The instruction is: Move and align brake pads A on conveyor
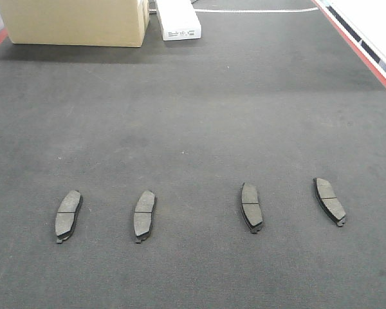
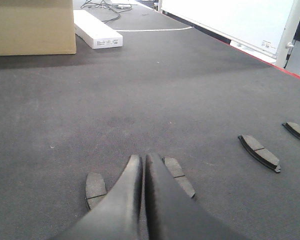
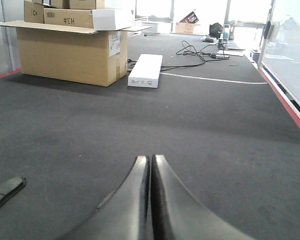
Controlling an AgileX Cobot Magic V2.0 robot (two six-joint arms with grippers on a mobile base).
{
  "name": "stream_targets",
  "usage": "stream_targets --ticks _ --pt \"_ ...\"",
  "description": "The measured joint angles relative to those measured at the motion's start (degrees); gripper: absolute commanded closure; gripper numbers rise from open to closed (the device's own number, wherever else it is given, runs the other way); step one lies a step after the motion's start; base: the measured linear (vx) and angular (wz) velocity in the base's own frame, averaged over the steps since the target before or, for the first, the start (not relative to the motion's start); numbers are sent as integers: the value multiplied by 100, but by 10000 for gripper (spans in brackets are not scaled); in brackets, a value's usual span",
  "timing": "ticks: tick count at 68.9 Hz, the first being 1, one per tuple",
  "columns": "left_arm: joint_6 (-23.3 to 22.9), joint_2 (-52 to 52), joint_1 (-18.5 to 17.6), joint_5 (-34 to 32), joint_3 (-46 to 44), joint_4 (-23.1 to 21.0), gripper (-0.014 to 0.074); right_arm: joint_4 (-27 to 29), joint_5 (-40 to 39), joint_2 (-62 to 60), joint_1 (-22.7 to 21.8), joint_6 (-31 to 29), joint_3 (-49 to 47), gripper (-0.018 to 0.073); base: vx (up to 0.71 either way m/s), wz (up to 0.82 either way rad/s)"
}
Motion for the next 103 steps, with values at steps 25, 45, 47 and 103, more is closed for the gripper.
stream_targets --ticks 25,45,47,103 --pt "0 -4 25 18 62 -9 602 0 0 0 0 5 0 569 0 0" --pt "636 -182 1396 -607 962 -532 602 0 10 0 0 5 0 569 0 0" --pt "758 -282 1599 -778 1102 -628 602 0 12 0 0 5 0 569 0 0" --pt "1640 -1238 2918 -2167 2512 -1372 602 0 24 0 0 5 0 569 0 0"
